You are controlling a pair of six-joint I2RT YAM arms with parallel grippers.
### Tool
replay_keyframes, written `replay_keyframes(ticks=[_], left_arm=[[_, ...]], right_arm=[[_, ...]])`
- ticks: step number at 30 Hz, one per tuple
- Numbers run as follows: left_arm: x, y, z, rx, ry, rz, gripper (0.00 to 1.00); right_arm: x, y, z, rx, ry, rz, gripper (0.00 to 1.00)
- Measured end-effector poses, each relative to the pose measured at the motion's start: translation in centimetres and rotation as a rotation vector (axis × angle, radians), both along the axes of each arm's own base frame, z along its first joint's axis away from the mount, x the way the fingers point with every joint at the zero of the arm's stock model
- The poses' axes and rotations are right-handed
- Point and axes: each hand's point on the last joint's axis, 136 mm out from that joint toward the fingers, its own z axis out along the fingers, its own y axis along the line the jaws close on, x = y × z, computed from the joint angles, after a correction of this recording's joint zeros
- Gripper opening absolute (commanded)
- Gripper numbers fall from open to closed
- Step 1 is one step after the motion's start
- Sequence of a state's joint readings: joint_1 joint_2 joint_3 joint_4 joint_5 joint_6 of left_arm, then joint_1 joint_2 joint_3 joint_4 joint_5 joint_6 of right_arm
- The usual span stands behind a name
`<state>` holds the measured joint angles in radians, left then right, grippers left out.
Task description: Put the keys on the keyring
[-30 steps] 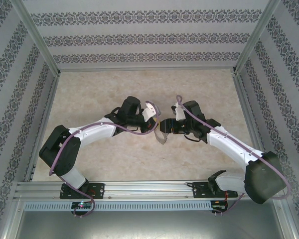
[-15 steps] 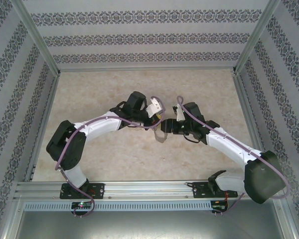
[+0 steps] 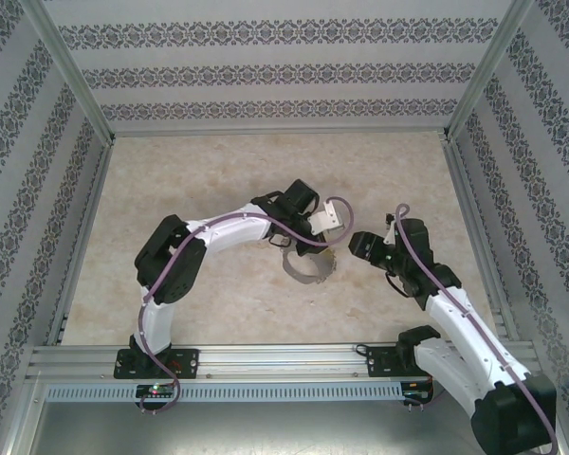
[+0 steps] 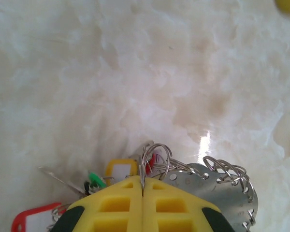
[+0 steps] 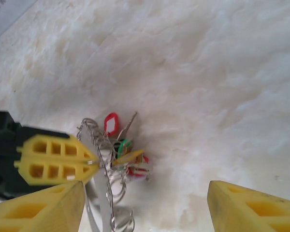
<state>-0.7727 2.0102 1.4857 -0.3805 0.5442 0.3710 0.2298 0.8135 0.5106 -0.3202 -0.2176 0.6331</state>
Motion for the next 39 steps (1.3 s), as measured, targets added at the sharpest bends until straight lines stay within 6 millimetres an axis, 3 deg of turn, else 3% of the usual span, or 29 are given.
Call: replay_keyframes(ticks=[6, 12, 17, 22, 29, 34, 39], left_arm=[[-1.4, -0.3, -0.6, 0.020, 0.026, -0.027, 0.23], [-2.8, 1.0, -1.5, -0.003, 0.101, 0.022, 0.25], [-2.7, 4.4, -0.1, -0.096, 0.141, 0.193, 0.30], [-0.1, 9.0, 1.7, -0.233, 0.174, 0.487, 0.33], [-0.4, 12.0, -1.3, -0.239, 0.325, 0.745, 0.34], [-1.4, 13.1, -3.4, -0.218, 0.418, 0.855, 0.34], [-1.3, 13.1, -3.6, -0.229, 0.458, 0.897, 0.34]], right_arm=[[-0.1, -0.7, -1.6, -0.027, 0.061, -0.013, 0.69], [-0.1, -0.1, -3.6, -0.029, 0.153, 0.030, 0.68], [0.5, 2.0, -4.2, 0.017, 0.224, 0.148, 0.62], [1.5, 5.7, -5.2, 0.034, 0.301, 0.311, 0.58], [2.8, 10.8, -7.0, -0.027, 0.348, 0.503, 0.56], [3.4, 11.8, -8.5, -0.070, 0.383, 0.549, 0.54], [2.6, 12.1, -10.0, -0.101, 0.429, 0.590, 0.52]])
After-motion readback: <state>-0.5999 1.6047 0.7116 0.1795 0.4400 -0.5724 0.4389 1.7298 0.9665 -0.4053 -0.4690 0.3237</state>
